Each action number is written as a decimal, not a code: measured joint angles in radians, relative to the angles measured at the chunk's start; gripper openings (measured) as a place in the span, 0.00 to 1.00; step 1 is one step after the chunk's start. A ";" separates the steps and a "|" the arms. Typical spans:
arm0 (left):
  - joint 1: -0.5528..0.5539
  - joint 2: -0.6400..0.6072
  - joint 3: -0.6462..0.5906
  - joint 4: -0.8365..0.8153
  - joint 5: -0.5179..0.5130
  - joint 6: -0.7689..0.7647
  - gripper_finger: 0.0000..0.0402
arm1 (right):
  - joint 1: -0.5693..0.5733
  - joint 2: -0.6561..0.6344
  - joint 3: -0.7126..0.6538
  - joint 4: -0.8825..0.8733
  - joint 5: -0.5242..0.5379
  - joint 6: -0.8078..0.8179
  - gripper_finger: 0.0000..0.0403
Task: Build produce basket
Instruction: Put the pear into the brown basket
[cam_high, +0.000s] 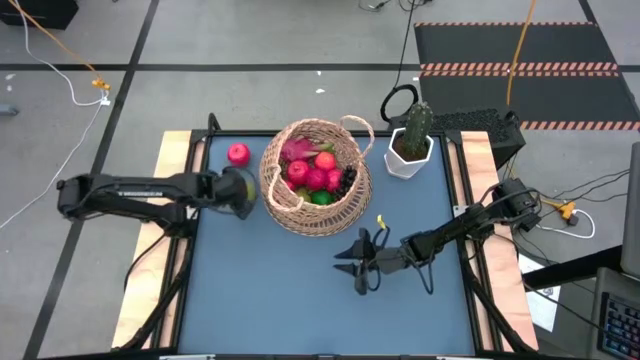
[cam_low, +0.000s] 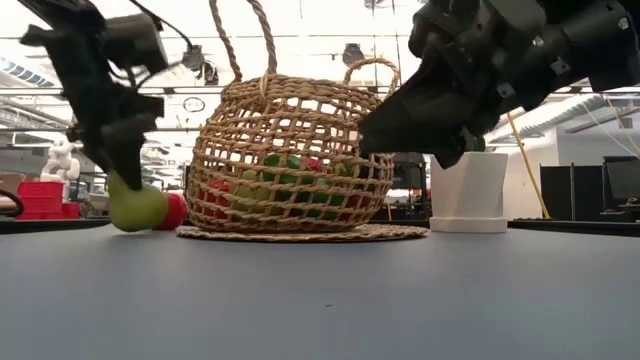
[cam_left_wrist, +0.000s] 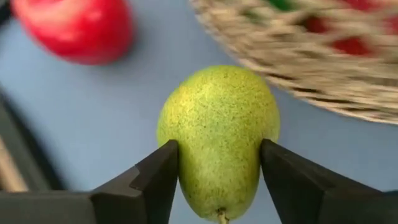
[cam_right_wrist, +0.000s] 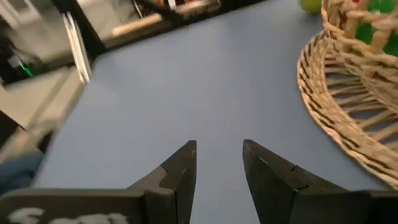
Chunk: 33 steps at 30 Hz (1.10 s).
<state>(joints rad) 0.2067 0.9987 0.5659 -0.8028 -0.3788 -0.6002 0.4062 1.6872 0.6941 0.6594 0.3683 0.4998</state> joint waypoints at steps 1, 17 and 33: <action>-0.037 -0.022 0.000 0.001 0.012 -0.018 0.53 | 0.007 0.001 0.000 0.022 0.006 0.019 0.31; -0.701 0.014 -0.191 0.909 0.104 -0.172 0.49 | 0.190 0.348 0.304 0.357 0.237 -0.166 0.31; -0.946 0.274 -0.223 1.521 -0.093 -0.006 0.50 | 0.243 0.345 0.535 0.209 0.368 -0.771 0.54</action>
<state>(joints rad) -0.7394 1.2725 0.3428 0.7185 -0.4721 -0.6058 0.6496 2.0325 1.2296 0.8686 0.7361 -0.2712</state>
